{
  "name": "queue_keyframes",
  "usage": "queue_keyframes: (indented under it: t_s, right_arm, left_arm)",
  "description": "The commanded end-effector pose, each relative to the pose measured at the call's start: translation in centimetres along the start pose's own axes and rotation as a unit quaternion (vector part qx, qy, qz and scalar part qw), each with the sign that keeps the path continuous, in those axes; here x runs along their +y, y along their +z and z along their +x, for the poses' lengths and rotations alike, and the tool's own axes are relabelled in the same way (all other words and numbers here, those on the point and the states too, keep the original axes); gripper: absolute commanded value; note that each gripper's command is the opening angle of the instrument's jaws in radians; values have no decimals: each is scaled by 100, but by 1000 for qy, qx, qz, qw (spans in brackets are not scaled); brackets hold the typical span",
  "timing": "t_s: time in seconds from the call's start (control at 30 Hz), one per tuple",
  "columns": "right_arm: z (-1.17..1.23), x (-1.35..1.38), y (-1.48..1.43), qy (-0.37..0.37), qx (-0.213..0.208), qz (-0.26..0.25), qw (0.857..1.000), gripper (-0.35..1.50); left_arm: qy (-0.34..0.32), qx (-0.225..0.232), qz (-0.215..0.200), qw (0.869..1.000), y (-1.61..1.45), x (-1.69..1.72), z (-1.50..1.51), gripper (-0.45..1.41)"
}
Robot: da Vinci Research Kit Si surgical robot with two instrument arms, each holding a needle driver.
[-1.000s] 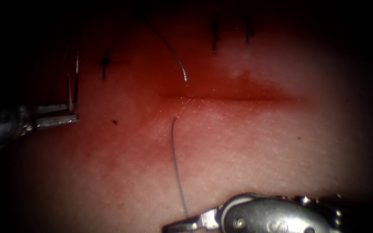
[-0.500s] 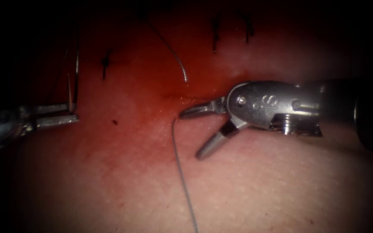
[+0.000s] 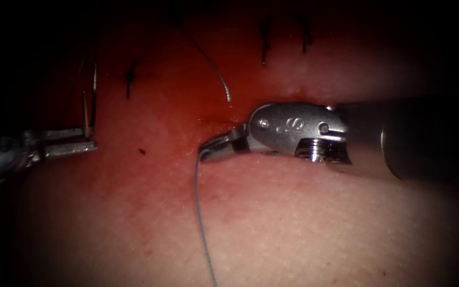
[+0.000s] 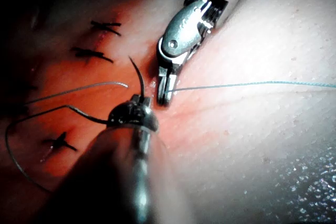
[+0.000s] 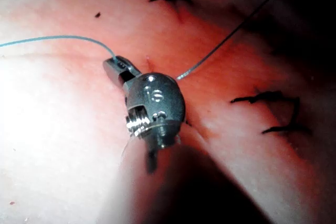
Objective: Wound Closure
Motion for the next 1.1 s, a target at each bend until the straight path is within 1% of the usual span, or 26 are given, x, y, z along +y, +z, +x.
queue_keyframes:
  t_s: [0.03,0.17,0.4,0.53,0.63,0.67,0.77,0.87,0.9,0.93,0.97,1.0,1.07,1.1]
  right_arm:
    - [6,-3,1,4,1,5,1000,-35]
    - [17,-26,-15,4,6,12,1000,-35]
    - [42,-95,-31,-11,11,44,999,-35]
    - [55,-128,-37,-21,15,62,998,-35]
    - [63,-148,-42,-28,11,74,997,-35]
    - [66,-159,-45,-33,5,84,996,-35]
    - [70,-175,-48,-42,-7,109,993,-35]
    - [74,-181,-49,-58,0,116,992,-35]
    - [76,-177,-48,-67,13,116,991,-20]
    - [77,-172,-48,-68,24,114,991,22]
    - [78,-155,-48,-80,44,94,991,99]
    - [78,-146,-48,-85,51,83,992,116]
    - [77,-123,-49,-94,68,66,991,130]
    - [77,-113,-50,-92,73,60,991,131]
  left_arm:
    - [1,1,0,1000,7,-3,1,-45]
    - [1,1,0,1000,7,-3,2,-45]
    - [1,1,0,1000,7,-3,2,-45]
    - [1,1,0,1000,7,-3,2,-45]
    - [1,1,0,1000,7,-3,2,-45]
    - [1,1,0,1000,7,-3,2,-45]
    - [1,1,0,1000,7,-3,1,-45]
    - [1,1,0,1000,7,-3,1,-45]
    - [1,1,0,1000,7,-3,1,-45]
    - [4,1,0,1000,7,-3,1,-45]
    - [4,1,0,1000,7,-3,2,-45]
    - [4,1,0,1000,7,-3,2,-45]
    - [4,1,0,1000,7,-3,2,-45]
    - [4,1,0,1000,7,-3,2,-45]
